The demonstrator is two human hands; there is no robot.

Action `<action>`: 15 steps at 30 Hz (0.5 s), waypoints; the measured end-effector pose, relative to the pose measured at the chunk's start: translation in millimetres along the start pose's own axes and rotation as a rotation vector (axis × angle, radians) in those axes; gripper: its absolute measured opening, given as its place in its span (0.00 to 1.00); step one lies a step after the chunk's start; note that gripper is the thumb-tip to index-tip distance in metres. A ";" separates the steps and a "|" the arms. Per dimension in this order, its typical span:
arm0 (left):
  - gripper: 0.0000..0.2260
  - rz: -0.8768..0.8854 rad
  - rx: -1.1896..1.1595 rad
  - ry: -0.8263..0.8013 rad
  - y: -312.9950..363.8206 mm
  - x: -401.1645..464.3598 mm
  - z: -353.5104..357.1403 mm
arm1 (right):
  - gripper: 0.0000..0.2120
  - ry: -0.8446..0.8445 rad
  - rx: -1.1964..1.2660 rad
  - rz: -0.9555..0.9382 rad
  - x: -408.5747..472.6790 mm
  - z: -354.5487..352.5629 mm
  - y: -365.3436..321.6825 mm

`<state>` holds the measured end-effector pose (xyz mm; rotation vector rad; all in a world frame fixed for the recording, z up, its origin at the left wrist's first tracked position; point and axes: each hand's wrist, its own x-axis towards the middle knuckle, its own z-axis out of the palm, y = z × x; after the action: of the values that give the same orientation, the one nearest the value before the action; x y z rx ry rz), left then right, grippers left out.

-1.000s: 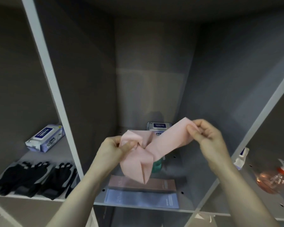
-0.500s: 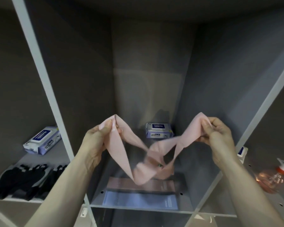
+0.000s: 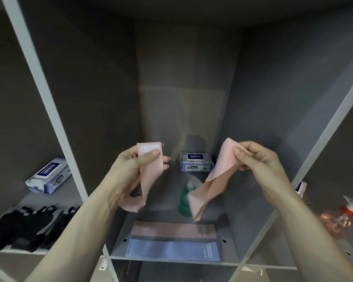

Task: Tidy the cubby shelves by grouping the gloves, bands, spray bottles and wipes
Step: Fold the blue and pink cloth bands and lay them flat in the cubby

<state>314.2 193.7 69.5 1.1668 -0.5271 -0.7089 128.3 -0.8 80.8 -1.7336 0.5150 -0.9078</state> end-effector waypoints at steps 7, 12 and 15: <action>0.23 0.130 0.122 -0.131 -15.6 -10.6 27.7 | 0.06 -0.123 0.193 0.093 -0.8 29.3 -20.8; 0.40 0.109 0.407 -0.164 -31.8 -11.7 36.9 | 0.07 -0.074 0.153 0.102 4.2 43.8 -28.7; 0.32 0.263 0.556 0.035 -36.8 -12.2 41.1 | 0.06 -0.028 0.135 0.045 1.9 44.8 -30.1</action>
<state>268.8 168.4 47.4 1.5830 -0.8639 -0.3164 161.7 35.4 102.9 -1.6045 0.4623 -0.8653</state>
